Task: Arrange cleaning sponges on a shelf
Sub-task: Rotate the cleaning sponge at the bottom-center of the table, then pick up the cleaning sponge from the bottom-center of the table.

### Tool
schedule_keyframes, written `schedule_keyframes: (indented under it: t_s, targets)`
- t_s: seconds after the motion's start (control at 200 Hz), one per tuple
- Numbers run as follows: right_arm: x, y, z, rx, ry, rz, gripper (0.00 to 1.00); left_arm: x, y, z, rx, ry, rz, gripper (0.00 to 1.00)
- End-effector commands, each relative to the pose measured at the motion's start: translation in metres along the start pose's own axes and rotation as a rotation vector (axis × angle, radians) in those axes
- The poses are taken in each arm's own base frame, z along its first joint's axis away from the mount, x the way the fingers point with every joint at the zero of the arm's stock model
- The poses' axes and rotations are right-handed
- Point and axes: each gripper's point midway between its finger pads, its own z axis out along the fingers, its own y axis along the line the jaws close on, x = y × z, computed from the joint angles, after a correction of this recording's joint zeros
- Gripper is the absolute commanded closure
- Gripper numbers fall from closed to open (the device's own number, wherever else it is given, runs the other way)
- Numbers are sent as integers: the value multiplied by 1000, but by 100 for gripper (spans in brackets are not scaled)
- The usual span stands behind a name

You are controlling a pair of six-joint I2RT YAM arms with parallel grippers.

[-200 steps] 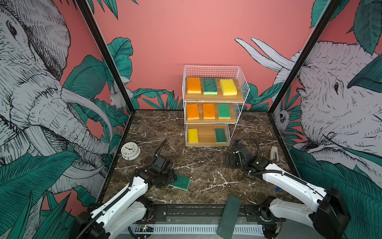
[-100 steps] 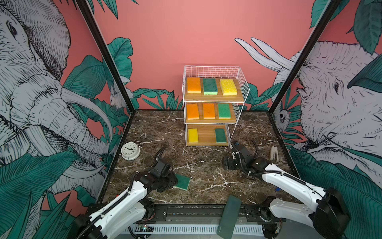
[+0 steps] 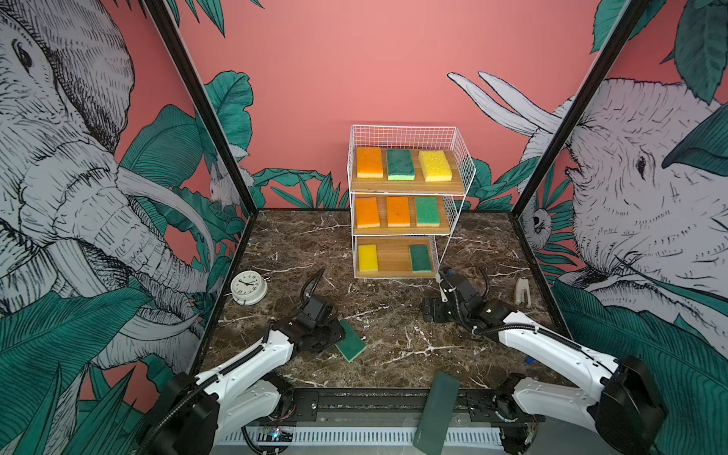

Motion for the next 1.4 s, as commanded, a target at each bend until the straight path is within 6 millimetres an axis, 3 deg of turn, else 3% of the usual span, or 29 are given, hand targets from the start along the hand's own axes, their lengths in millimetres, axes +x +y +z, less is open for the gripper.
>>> schedule_keyframes:
  t_s: [0.0,0.335,0.525,0.865,1.185,1.395]
  targets:
    - [7,1,5,-15,12,9,9,-18,-31,4,49,-23,69,44]
    - [19,-10,1,2,10,28,9,-43,-93,20,102,46,250,41]
    - [27,-18,-3,19,8,34,9,-45,-106,10,97,83,346,37]
    - [33,-22,-4,31,13,25,7,-22,-48,-35,-51,58,434,21]
    - [39,-36,-4,108,46,75,4,23,-36,-24,-121,58,680,14]
    - [50,-33,-2,84,90,112,4,27,-22,-14,-146,34,648,12]
